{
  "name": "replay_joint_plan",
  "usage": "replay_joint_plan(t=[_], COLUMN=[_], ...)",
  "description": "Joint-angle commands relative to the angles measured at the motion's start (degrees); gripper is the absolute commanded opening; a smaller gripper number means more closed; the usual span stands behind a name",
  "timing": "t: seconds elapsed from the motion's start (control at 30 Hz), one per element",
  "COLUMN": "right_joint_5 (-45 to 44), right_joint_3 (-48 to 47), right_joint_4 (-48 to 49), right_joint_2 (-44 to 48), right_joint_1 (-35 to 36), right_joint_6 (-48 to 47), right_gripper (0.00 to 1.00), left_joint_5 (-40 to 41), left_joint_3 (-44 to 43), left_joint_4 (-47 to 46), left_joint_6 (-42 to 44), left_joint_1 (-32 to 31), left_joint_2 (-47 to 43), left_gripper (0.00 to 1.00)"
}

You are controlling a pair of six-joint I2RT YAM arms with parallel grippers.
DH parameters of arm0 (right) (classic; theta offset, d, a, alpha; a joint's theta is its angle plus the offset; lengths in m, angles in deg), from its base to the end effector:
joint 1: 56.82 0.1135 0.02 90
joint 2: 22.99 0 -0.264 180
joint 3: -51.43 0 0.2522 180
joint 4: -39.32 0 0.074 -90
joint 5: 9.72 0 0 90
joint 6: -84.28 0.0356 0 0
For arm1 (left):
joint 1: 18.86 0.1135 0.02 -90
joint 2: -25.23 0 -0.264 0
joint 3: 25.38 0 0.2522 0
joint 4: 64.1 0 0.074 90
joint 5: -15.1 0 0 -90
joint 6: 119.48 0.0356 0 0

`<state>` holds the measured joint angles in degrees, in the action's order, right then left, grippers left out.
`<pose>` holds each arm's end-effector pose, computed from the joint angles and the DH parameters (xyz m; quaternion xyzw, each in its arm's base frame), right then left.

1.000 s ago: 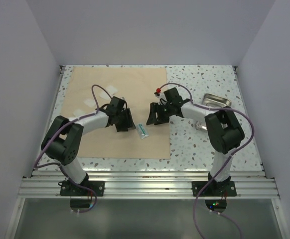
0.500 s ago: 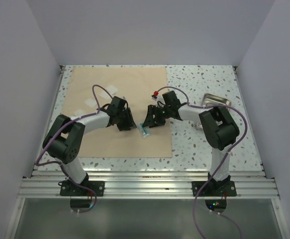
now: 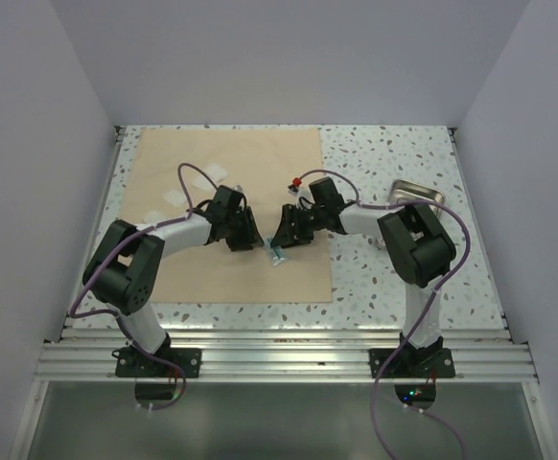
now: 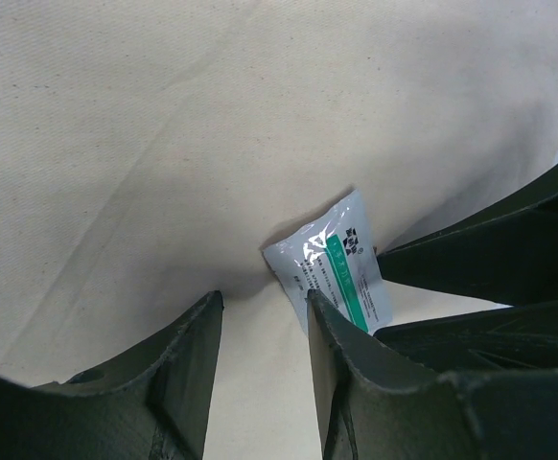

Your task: Prepare the surgical pack

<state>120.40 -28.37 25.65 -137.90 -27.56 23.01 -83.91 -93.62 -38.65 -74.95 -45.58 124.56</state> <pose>0.3414 0.2176 0.1317 -0.1248 0.8786 0.4411 0.1336 0.3003 -0.1574 0.1527 -0.1332 0.9456 -0.2298 0.1876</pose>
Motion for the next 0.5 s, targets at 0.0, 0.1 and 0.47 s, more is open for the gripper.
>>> replay_joint_plan(t=[0.0, 0.1, 0.47], right_joint_5=[1.8, 2.9, 3.9], right_joint_3=[1.0, 1.7, 2.8], right_joint_4=[3.6, 6.0, 7.6], right_joint_2=[0.3, 0.6, 1.0], right_joint_1=[0.5, 0.4, 1.0], right_joint_6=[2.1, 3.3, 5.4], right_gripper=[0.50, 0.46, 0.39], left_joint_5=[0.8, 0.7, 0.5], left_joint_3=[2.2, 2.5, 3.2], left_joint_4=[-0.3, -0.7, -1.3], left_joint_6=[0.2, 0.2, 0.3], left_joint_1=[-0.4, -0.4, -0.4], left_joint_2=[2.4, 2.4, 2.4], left_gripper=[0.45, 0.45, 0.44])
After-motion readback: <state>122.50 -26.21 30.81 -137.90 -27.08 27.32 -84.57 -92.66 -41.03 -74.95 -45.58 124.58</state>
